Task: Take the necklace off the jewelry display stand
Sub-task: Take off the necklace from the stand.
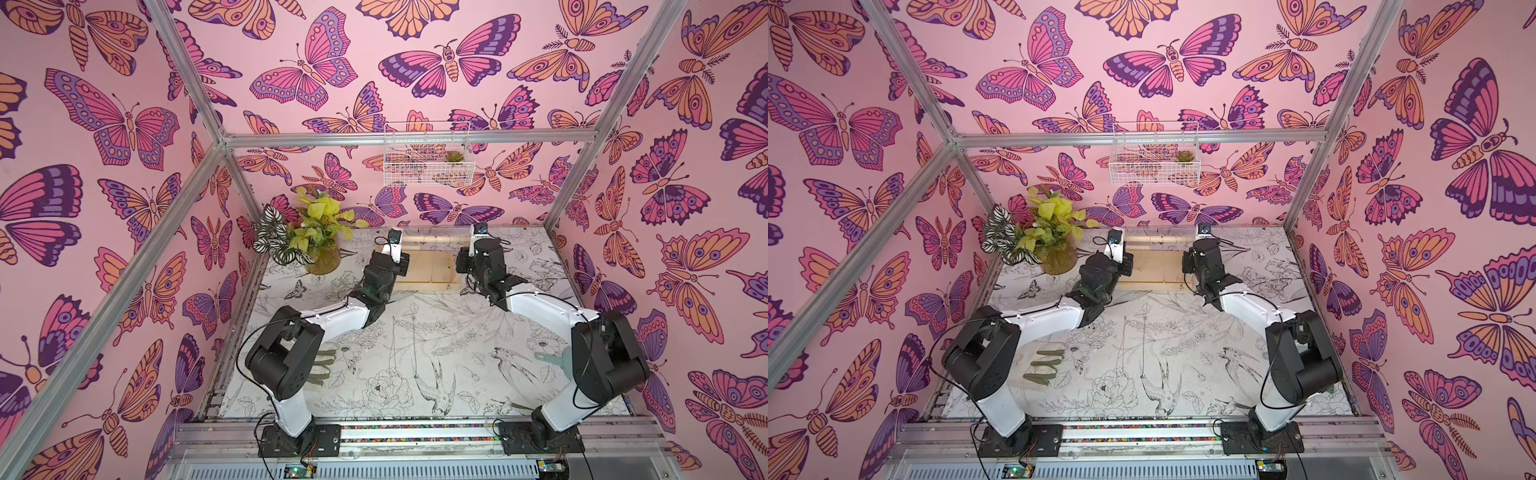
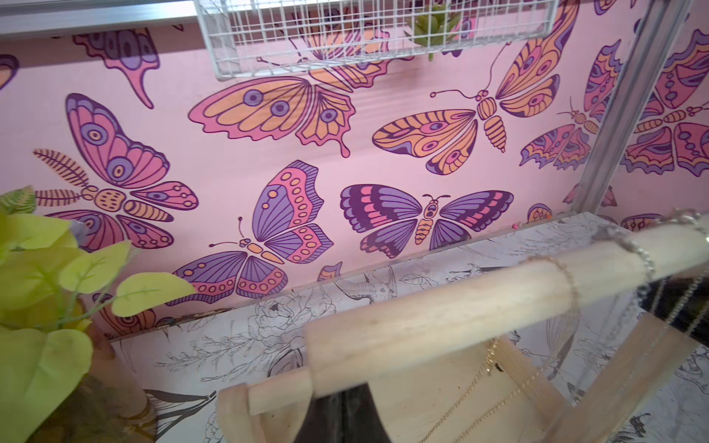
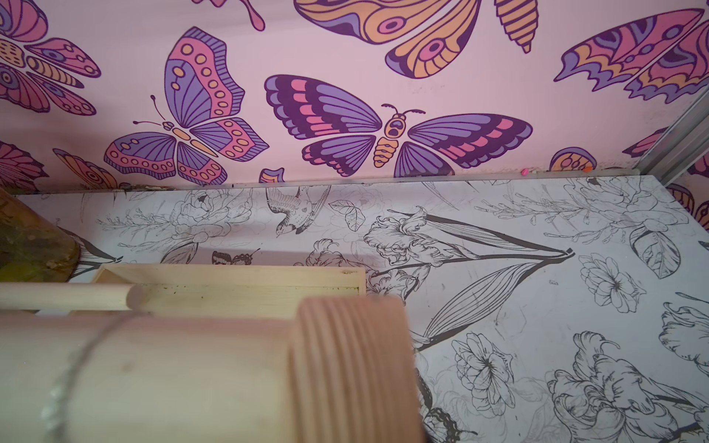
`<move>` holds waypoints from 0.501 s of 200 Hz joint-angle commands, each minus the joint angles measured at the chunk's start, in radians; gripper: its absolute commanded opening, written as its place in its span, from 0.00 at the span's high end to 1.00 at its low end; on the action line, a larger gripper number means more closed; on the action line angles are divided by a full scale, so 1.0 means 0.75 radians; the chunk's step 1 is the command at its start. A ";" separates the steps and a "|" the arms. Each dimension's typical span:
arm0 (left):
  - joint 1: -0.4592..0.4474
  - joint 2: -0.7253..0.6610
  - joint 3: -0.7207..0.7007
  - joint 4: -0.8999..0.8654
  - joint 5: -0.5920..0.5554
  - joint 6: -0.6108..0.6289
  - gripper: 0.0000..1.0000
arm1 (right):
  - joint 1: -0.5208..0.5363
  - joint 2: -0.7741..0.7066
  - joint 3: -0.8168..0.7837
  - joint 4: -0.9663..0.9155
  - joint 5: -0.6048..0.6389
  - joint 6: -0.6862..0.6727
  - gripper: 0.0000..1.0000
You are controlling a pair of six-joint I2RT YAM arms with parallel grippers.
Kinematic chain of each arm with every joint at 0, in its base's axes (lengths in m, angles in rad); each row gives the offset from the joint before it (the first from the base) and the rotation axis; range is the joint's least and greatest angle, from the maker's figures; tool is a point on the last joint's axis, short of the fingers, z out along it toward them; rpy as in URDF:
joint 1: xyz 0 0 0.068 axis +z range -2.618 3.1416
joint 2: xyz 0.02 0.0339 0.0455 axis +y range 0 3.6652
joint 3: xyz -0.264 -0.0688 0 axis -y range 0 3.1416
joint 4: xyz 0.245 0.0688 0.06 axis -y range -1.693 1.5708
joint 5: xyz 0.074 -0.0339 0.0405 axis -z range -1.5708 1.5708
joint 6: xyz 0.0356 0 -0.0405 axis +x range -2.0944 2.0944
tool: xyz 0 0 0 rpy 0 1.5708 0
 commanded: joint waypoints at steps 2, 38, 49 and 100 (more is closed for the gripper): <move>0.024 -0.049 -0.018 -0.016 0.014 -0.007 1.00 | -0.005 0.066 -0.042 -0.185 -0.042 0.061 0.84; 0.028 -0.060 -0.017 -0.045 0.128 -0.043 0.82 | -0.005 0.065 -0.043 -0.185 -0.043 0.061 0.84; 0.028 -0.059 -0.028 -0.045 0.193 -0.070 0.55 | -0.005 0.066 -0.043 -0.187 -0.041 0.061 0.84; 0.027 0.018 -0.131 0.142 0.498 -0.162 0.25 | -0.003 0.068 -0.041 -0.186 -0.049 0.063 0.84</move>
